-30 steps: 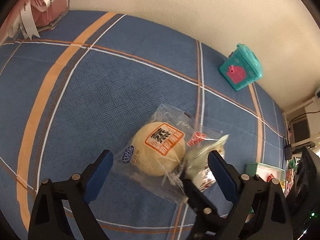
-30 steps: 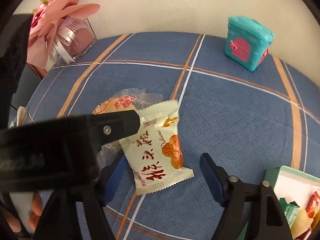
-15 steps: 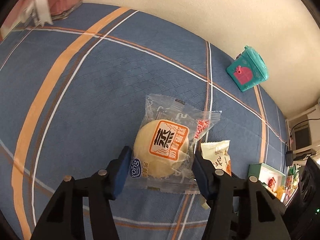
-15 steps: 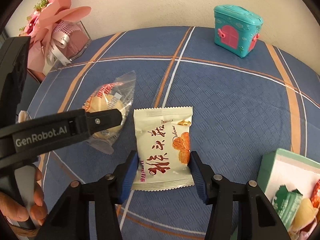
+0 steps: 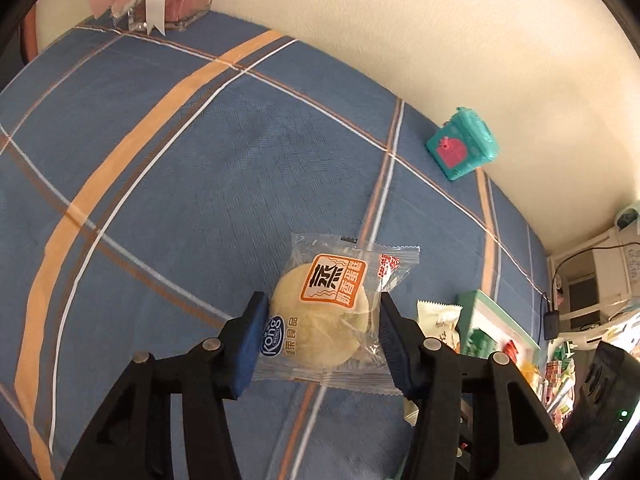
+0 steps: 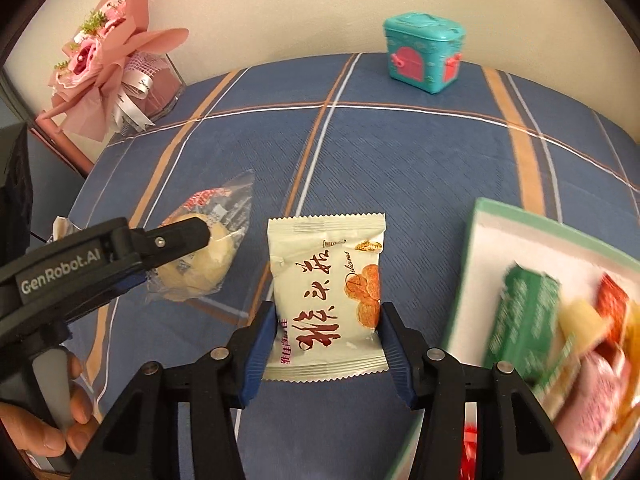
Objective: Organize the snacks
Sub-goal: 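Carry the white cake packet and clear bun bag over the white tray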
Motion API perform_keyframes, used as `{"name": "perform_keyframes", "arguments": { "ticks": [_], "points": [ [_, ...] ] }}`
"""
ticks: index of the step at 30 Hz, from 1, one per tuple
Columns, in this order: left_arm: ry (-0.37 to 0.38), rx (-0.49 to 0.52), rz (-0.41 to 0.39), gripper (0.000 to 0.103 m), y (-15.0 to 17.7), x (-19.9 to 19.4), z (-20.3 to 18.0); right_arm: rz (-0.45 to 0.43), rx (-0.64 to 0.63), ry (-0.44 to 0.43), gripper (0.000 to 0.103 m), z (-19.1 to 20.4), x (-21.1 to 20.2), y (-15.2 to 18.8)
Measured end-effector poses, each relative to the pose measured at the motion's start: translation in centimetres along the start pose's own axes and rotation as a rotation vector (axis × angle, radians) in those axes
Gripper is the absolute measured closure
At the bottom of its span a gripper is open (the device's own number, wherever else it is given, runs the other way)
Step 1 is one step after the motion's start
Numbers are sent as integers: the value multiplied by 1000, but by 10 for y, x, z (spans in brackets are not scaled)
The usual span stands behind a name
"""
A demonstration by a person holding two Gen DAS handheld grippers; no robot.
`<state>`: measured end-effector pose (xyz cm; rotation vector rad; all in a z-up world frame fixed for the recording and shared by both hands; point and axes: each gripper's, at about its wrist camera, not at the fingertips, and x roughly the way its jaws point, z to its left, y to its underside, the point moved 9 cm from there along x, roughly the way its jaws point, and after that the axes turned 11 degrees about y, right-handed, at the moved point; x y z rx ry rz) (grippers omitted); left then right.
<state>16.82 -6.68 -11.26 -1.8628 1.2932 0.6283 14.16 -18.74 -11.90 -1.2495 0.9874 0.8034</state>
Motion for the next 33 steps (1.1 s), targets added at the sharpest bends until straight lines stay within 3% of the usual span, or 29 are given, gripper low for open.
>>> {"name": "perform_keyframes", "arguments": {
  "ticks": [16,22,33],
  "points": [
    [64,111,-91,48,49,-52,-75,-49,101,17,48,-46,-69,47],
    [85,170,-90,48,60,-52,-103,-72,176,15,48,-75,-88,56],
    [118,298,-39,48,90,-32,-165,-101,331,97,48,-161,-108,64]
  ]
}}
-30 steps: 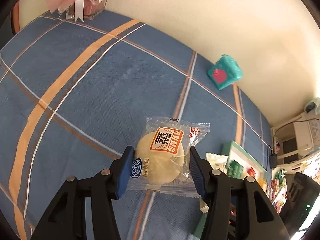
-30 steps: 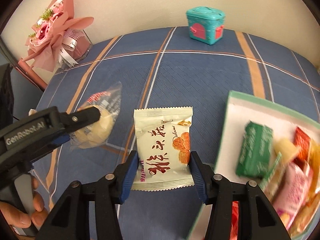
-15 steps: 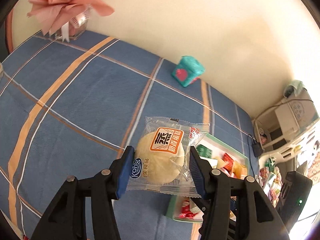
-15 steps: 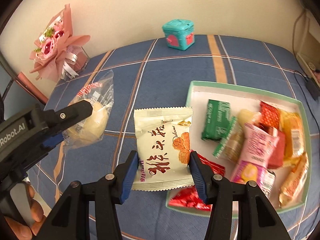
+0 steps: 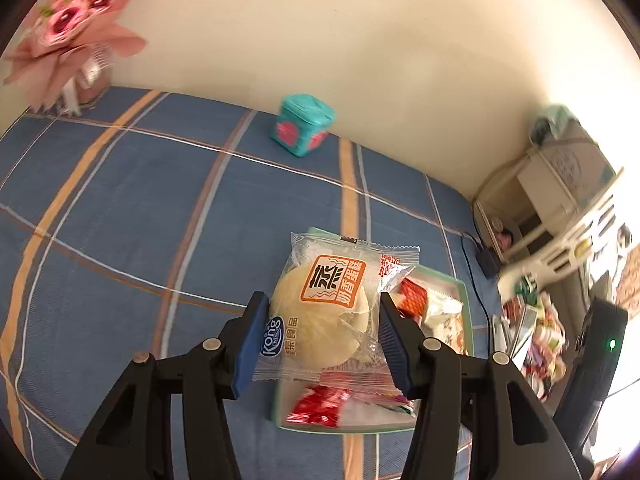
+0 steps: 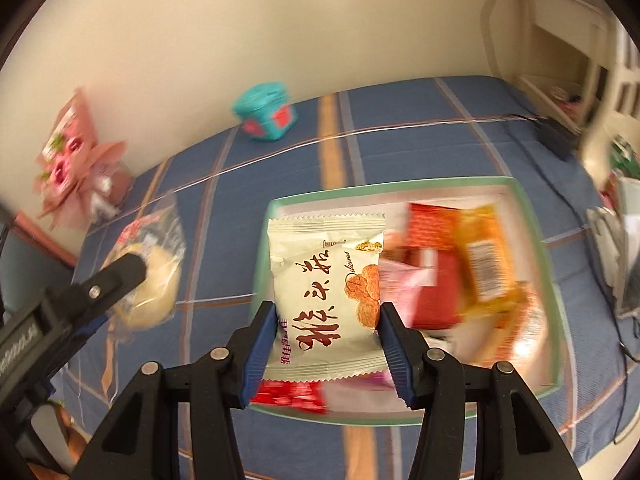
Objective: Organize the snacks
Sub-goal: 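Carry the white cake packet and clear bun bag over the white tray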
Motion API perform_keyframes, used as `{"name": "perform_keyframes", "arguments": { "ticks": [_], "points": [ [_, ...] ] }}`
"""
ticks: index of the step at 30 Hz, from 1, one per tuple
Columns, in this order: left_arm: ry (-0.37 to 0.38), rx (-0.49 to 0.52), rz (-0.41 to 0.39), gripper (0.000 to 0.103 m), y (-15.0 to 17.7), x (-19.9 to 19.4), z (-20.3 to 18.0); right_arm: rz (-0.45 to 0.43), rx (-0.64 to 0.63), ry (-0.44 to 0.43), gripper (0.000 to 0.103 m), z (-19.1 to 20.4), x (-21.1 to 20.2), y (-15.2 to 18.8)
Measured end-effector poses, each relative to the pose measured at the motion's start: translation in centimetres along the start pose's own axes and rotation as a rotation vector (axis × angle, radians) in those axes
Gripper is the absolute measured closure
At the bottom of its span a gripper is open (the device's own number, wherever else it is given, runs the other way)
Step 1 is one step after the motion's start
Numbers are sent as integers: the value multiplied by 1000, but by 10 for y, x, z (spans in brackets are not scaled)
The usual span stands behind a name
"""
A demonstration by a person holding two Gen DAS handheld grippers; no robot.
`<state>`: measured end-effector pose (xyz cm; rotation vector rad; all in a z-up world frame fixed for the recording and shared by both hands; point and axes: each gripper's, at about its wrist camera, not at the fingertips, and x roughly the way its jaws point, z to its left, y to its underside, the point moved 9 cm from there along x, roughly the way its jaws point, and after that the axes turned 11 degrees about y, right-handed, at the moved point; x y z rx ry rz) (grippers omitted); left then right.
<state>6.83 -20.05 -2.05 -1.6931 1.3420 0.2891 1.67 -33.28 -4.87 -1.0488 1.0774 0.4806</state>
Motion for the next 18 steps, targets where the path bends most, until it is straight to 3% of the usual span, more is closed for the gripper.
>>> {"name": "perform_keyframes", "arguments": {
  "ticks": [9,18],
  "points": [
    [36,95,92,47,24,41,-52,17,121,50,48,-67,4,-3],
    [15,102,139,47,33,66,-51,49,130,63,48,-81,14,1]
  ]
}}
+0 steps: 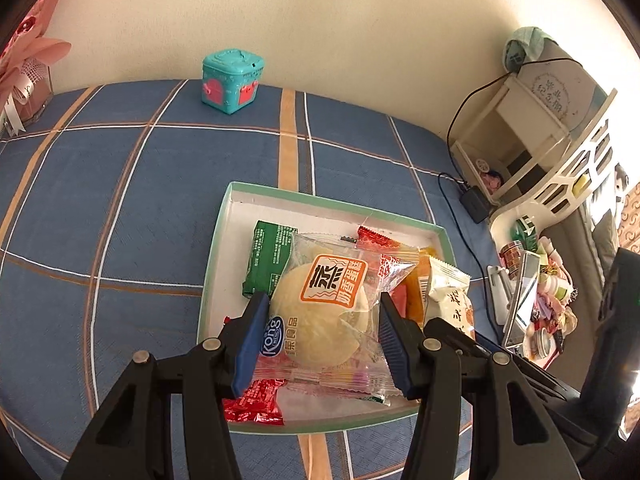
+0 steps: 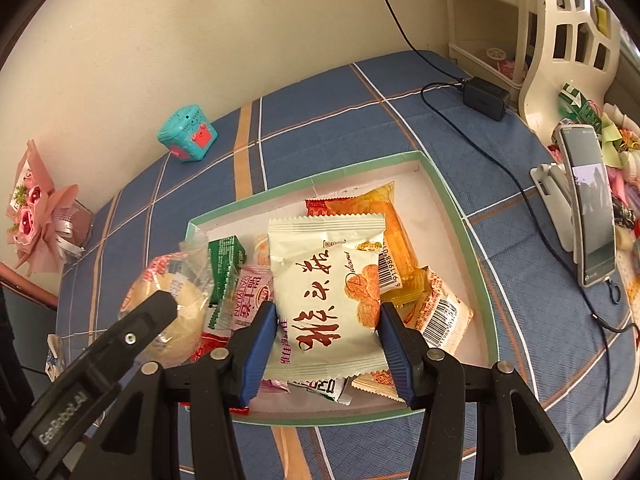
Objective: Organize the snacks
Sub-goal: 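Carry the white cake packet and clear bun bag over the white tray, then open both tools to release the cake packet and bun bag in the tray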
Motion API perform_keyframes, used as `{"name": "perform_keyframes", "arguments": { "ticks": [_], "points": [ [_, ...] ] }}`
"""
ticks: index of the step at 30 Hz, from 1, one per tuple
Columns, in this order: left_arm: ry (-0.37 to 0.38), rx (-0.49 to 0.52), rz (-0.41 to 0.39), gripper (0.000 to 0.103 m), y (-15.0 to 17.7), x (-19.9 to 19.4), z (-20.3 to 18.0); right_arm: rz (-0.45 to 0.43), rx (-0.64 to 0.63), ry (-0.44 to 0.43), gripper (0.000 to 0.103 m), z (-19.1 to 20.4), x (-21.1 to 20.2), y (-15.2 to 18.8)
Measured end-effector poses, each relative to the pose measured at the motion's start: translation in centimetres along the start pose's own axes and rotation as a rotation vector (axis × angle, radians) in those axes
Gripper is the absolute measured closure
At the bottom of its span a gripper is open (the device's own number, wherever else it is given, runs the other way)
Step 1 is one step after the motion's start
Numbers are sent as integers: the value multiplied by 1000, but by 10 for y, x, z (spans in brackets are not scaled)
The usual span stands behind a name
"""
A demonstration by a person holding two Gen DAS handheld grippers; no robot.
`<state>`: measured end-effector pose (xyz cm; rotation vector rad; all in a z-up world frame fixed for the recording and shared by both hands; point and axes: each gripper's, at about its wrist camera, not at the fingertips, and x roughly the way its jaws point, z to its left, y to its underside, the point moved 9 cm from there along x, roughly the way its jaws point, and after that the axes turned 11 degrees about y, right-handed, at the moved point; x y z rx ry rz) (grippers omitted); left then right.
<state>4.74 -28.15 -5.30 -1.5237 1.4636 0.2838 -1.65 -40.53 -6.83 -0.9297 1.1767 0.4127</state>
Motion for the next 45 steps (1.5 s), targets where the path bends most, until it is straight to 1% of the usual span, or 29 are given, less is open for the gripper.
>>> {"name": "perform_keyframes", "arguments": {
  "ticks": [10,18,29,30,33,34,36,37,38,39,40,43,45],
  "points": [
    [1,-15,5,47,-2,14,8,25,-24,20,48,3,9,3],
    [-5,-35,48,47,7,33,15,59,-45,44,48,6,24,9],
    [7,-55,73,47,12,43,19,118,-63,74,48,8,46,19],
    [9,-55,77,45,13,43,19,118,-67,78,48,9,47,20],
    [8,-57,91,34,14,42,18,113,-68,93,47,9,47,19],
    [7,-59,92,33,14,41,18,113,-68,96,47,9,47,20],
    [9,-61,99,32,15,38,17,109,-70,102,41,9,45,20],
    [8,-60,101,30,15,36,17,105,-70,107,34,9,44,20],
    [6,-58,100,27,15,33,17,101,-69,112,31,8,43,19],
    [2,-57,96,22,14,29,17,96,-68,116,31,8,41,19],
    [-2,-58,91,18,13,26,17,92,-65,117,31,8,39,19],
    [-19,-53,72,15,11,12,21,79,-55,124,27,5,32,20],
    [-37,-49,53,12,9,1,25,72,-57,126,27,6,28,21]
  ]
}}
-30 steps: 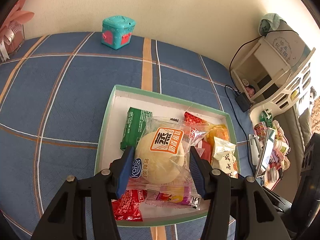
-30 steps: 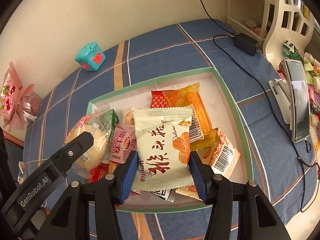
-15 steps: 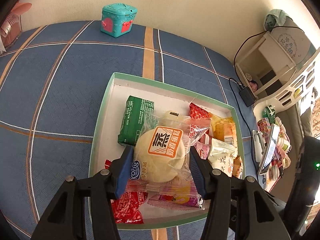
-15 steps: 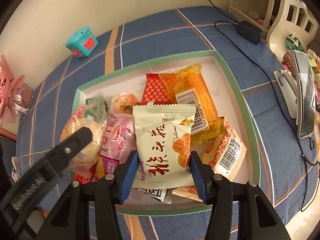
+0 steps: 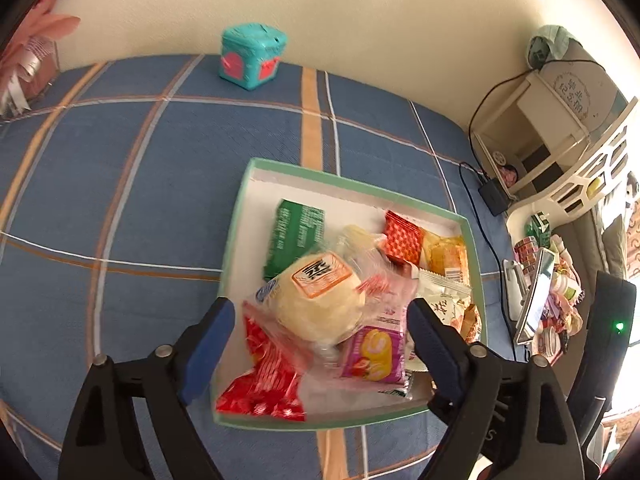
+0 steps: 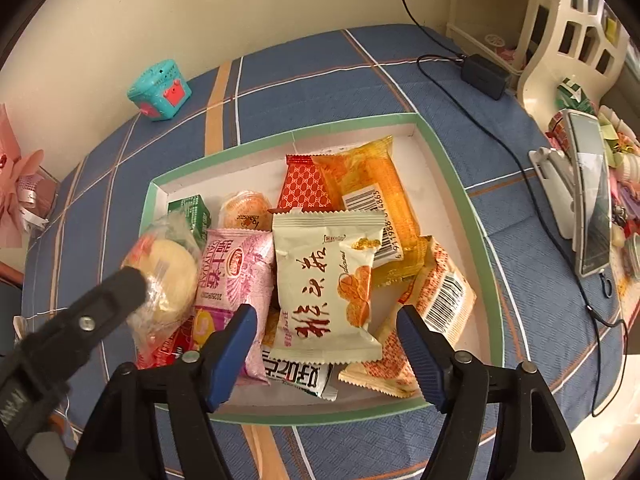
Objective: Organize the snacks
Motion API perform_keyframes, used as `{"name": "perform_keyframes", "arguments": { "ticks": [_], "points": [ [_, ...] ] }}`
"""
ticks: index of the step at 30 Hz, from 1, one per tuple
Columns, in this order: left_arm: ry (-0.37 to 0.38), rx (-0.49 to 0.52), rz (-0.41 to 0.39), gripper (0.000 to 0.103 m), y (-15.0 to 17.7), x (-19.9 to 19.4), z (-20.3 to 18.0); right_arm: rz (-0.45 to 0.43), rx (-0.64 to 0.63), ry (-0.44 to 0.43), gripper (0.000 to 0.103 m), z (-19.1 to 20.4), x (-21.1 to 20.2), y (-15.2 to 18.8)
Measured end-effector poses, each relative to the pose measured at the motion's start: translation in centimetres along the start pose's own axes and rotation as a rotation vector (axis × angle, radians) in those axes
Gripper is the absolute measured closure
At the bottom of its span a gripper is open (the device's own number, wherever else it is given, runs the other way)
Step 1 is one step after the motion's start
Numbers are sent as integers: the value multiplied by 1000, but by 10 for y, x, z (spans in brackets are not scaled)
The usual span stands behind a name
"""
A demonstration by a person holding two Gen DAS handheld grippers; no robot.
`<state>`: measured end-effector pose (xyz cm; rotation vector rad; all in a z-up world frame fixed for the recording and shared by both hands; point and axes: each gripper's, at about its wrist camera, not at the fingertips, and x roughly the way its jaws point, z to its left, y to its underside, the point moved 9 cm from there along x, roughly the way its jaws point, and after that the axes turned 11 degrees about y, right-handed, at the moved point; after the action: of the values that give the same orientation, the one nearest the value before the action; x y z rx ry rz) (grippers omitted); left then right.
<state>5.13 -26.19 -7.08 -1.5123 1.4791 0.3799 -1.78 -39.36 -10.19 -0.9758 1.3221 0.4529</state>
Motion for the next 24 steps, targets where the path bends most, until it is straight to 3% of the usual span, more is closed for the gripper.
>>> {"name": "perform_keyframes", "arguments": {
  "ticks": [4,6,10,13,18,24],
  "points": [
    [-53,6,-38,6,0,-20,14,-14,-9,-2,25,4,-8,6],
    [-125,17,-52,0,1,-30,26,-23,-18,-6,16,8,-14,10],
    [-238,28,-71,0,7,-52,49,-51,-30,-26,11,15,-27,21],
    [-300,36,-97,0,13,-68,62,-66,-41,-39,0,21,-32,30],
    [-450,68,-94,0,28,-85,77,-71,-77,-41,0,29,-37,51],
    [-525,79,-88,0,46,-100,81,-71,-90,-54,0,34,-41,69]
  ]
}}
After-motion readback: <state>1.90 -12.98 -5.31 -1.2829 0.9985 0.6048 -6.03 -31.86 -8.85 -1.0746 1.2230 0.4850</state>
